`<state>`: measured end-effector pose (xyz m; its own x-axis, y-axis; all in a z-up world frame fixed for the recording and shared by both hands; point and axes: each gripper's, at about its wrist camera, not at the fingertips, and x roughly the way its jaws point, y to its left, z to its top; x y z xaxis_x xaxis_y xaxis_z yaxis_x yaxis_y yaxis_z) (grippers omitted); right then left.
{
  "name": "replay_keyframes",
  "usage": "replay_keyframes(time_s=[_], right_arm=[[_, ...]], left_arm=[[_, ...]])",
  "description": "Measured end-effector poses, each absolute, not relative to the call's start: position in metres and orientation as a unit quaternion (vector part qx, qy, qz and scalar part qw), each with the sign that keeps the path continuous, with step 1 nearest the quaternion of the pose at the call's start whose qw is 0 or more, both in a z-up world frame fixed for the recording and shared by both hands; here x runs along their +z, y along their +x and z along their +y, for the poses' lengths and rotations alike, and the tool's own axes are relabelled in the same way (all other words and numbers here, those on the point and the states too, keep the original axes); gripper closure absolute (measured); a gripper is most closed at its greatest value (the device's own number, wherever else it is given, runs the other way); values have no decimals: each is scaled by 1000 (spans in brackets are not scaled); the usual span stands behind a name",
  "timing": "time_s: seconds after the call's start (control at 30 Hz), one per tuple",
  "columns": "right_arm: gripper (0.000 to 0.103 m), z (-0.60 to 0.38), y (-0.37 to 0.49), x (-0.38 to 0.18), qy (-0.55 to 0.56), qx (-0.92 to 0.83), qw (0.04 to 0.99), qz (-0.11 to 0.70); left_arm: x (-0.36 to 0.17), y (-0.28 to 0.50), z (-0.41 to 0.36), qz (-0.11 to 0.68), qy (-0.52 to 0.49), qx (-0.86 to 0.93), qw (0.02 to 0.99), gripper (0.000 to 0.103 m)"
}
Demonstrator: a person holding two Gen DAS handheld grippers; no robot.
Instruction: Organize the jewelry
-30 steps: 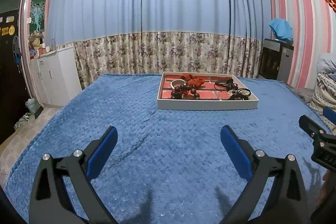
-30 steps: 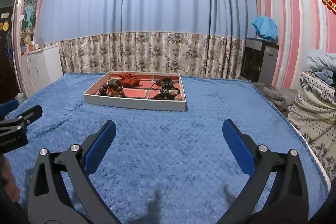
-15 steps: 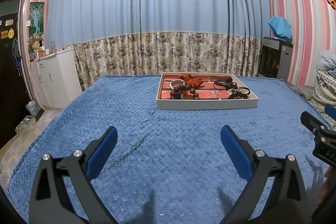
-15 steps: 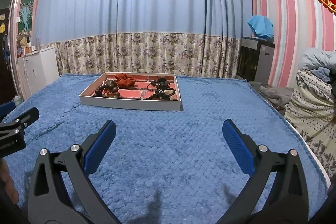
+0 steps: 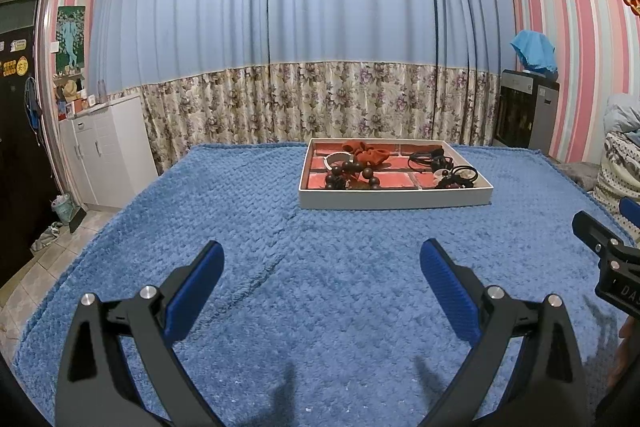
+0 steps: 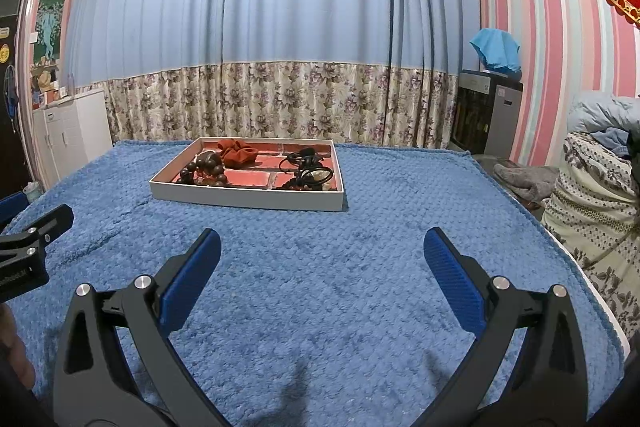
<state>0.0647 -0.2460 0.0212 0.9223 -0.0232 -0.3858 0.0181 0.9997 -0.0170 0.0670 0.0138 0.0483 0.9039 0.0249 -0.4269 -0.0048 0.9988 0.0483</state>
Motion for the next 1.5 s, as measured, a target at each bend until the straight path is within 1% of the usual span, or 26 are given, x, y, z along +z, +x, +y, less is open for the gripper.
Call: replay_keyframes(time_s=[1.5], right_arm=[[4,-243,64,17,-6,-11,980,198]], left_arm=[[44,64,12,215,25,9,976,7]])
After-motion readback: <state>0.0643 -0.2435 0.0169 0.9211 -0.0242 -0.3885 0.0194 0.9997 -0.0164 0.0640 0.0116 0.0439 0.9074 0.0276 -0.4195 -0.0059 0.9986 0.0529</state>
